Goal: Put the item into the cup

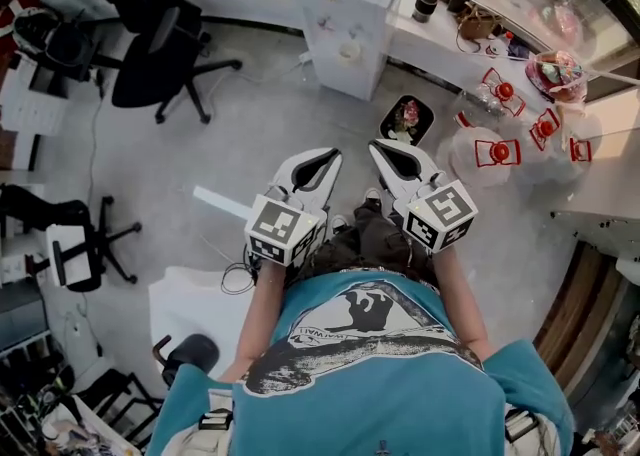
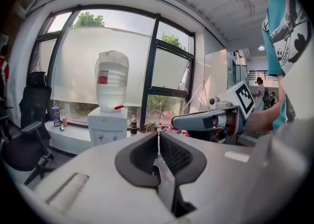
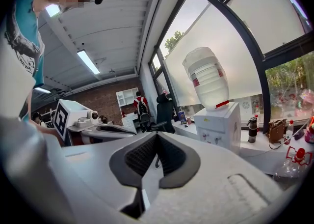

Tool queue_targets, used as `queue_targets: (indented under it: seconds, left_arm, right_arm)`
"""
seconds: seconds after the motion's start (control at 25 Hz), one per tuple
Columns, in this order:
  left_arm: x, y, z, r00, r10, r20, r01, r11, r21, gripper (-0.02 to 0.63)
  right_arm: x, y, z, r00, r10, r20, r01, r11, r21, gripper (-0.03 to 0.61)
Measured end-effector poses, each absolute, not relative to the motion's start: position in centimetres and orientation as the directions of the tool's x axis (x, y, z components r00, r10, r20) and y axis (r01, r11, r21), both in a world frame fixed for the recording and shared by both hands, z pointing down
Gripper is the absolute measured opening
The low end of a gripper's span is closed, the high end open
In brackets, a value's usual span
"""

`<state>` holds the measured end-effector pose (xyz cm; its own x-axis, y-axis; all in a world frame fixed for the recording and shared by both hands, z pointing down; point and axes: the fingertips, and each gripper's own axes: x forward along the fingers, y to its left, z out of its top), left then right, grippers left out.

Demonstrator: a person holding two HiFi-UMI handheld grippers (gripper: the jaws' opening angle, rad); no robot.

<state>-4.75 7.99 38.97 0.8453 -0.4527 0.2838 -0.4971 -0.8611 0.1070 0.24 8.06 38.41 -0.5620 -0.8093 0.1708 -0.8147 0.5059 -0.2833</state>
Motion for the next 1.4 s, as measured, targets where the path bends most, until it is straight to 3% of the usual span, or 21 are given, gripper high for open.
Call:
queue_targets:
  seconds: [1.4]
  left_arm:
    - [-4.9,9.0,39.6,0.873,-0.395,0.286,-0.443,-0.887,0.127,0.023]
  right_arm:
    - [-1.8,8.9,39.2,-0.561,-0.795,0.23,-0.824,0.51,-0.246,0.0]
